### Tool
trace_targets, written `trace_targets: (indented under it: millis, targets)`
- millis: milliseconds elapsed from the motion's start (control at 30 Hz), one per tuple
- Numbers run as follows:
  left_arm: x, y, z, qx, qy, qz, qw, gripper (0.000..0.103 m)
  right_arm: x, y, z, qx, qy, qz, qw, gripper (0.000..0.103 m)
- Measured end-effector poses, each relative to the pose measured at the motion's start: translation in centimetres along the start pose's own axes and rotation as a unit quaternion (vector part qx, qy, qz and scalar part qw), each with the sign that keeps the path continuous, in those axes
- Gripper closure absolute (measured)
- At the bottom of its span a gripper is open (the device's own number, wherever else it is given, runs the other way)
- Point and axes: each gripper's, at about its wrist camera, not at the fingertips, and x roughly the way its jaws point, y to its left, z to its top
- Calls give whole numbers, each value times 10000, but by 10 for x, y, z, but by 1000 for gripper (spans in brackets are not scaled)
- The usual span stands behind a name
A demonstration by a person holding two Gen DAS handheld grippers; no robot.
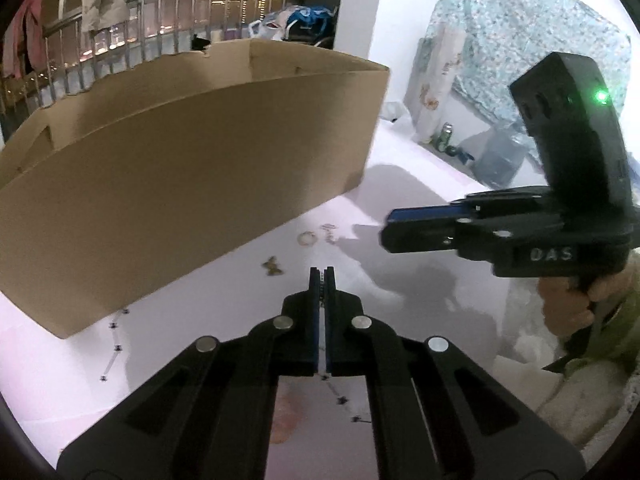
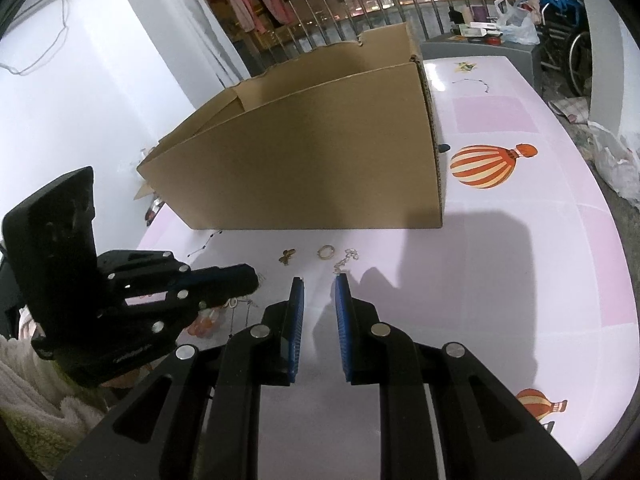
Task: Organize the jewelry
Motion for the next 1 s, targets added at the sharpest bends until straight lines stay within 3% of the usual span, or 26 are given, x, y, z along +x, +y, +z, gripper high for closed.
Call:
trace_targets:
  millis: [67, 133, 233, 567, 800, 1000]
  targets:
    - [3, -1, -4, 41, 88, 38, 9999, 74, 0, -1, 0, 13, 5, -5, 10000, 86]
    - [0, 2, -8, 20, 58, 113, 9999, 59, -1, -1, 0, 13, 7, -6, 10000, 86]
    - [-9, 6, -12, -57, -19, 77, 10000, 58, 0, 0, 0, 22, 17, -1, 10000, 86]
    - [-24, 17, -34, -58, 254, 257, 9993, 58, 3, 3, 2, -3, 50, 20, 10000, 86]
    - [-29, 41, -43, -288, 358, 636, 9969, 58, 4, 1, 1, -10, 64, 30, 10000, 86]
    - [-31, 35, -35, -125, 258, 532, 9982, 58, 8, 11, 1, -290, 116, 295, 9991, 86]
